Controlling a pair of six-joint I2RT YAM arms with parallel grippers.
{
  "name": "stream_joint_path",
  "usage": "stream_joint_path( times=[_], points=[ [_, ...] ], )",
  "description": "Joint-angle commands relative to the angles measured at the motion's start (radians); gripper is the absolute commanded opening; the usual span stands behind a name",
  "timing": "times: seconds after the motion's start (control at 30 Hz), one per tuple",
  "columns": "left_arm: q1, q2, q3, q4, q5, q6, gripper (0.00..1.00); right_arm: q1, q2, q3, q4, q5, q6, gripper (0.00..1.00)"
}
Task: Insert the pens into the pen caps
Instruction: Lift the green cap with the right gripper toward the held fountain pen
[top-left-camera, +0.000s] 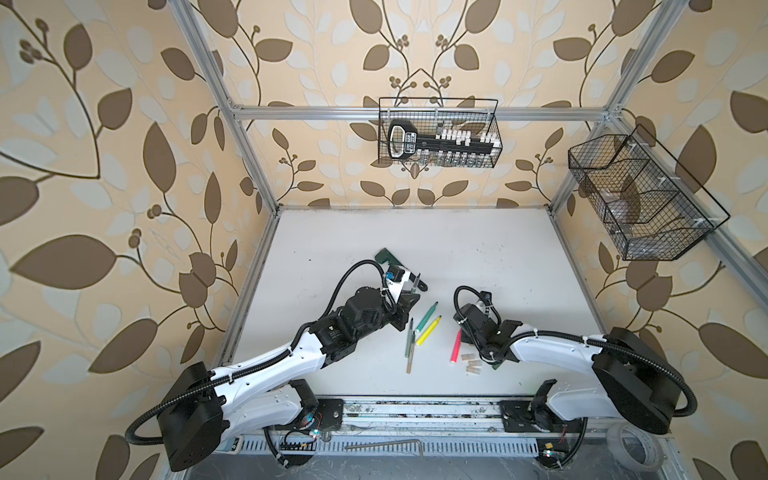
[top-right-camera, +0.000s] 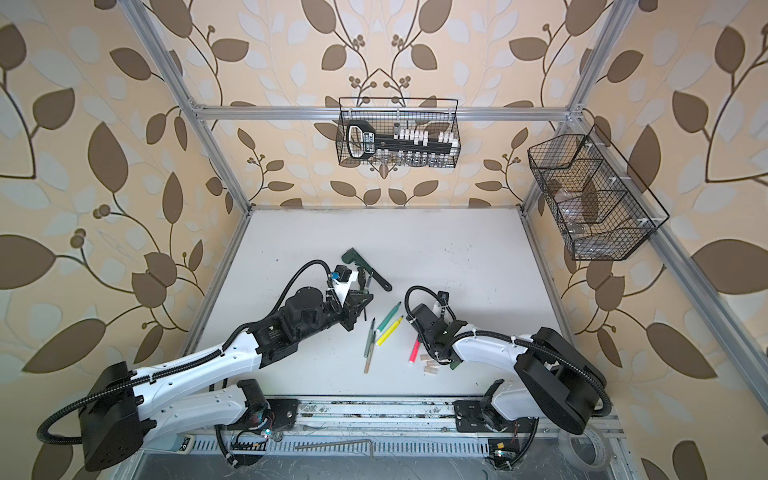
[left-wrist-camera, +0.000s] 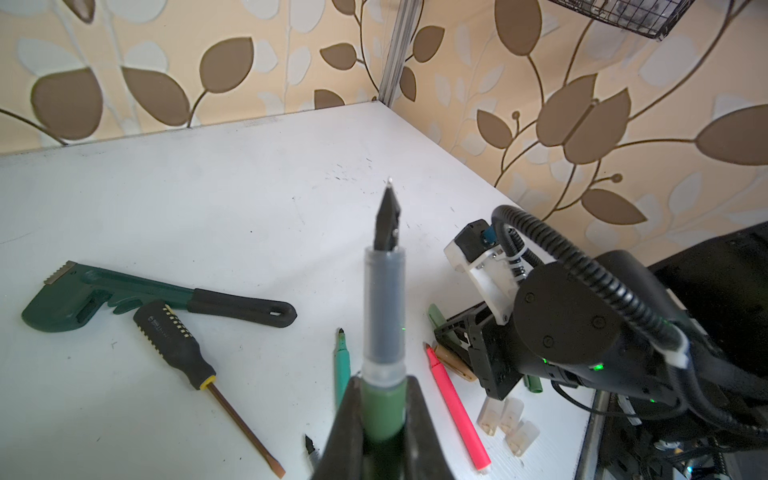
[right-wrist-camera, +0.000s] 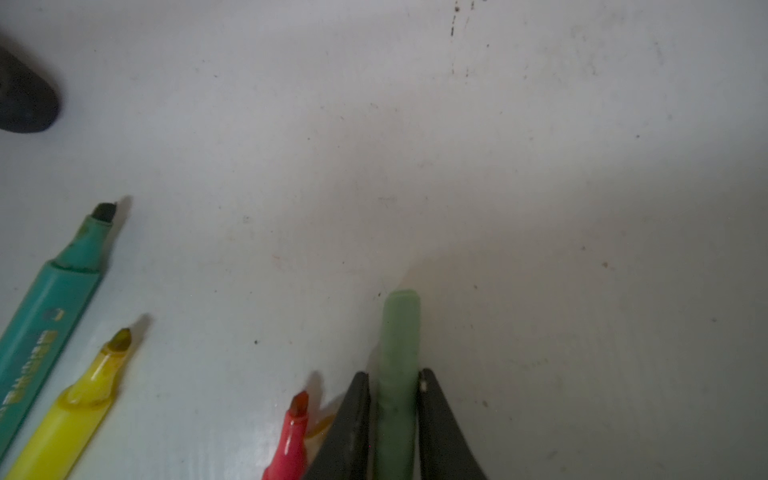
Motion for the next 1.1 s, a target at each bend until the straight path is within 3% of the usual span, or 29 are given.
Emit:
stream_joint_path(
  times=[0.0, 0.17, 0.3, 0.5, 0.7, 0.93, 1.07],
  points=[
    [-0.013, -0.027, 0.048, 0.025, 0.021, 0.026, 0.00, 0.001, 0.052, -0.028, -0.087, -0.058, 0.009, 0.19],
    [-0.013, -0.030, 0.045, 0.030, 0.023, 0.023, 0.00, 0.002, 0.043, -0.021, -0.092, -0.045, 0.012, 0.05],
    [-0.013, -0.025, 0.044, 0.033, 0.008, 0.010, 0.00, 0.011, -0.035, -0.017, -0.119, -0.024, 0.020, 0.00],
    [-0.013, -0.059, 0.016, 0.067, -0.063, -0.059, 0.00, 0.058, -0.291, 0.019, -0.259, 0.090, 0.056, 0.00],
    [-0.013, -0.047, -0.025, 0.147, -0.134, -0.153, 0.00, 0.189, -0.544, 0.102, -0.352, 0.237, 0.070, 0.00],
    [-0.013, -0.016, -0.009, 0.146, 0.053, -0.092, 0.00, 0.369, -0.677, 0.159, -0.128, 0.311, -0.068, 0.00],
    [-0.018, 0.009, 0.025, 0.126, 0.178, -0.053, 0.00, 0.398, -0.693, 0.149, 0.107, 0.264, -0.192, 0.00]
  ],
)
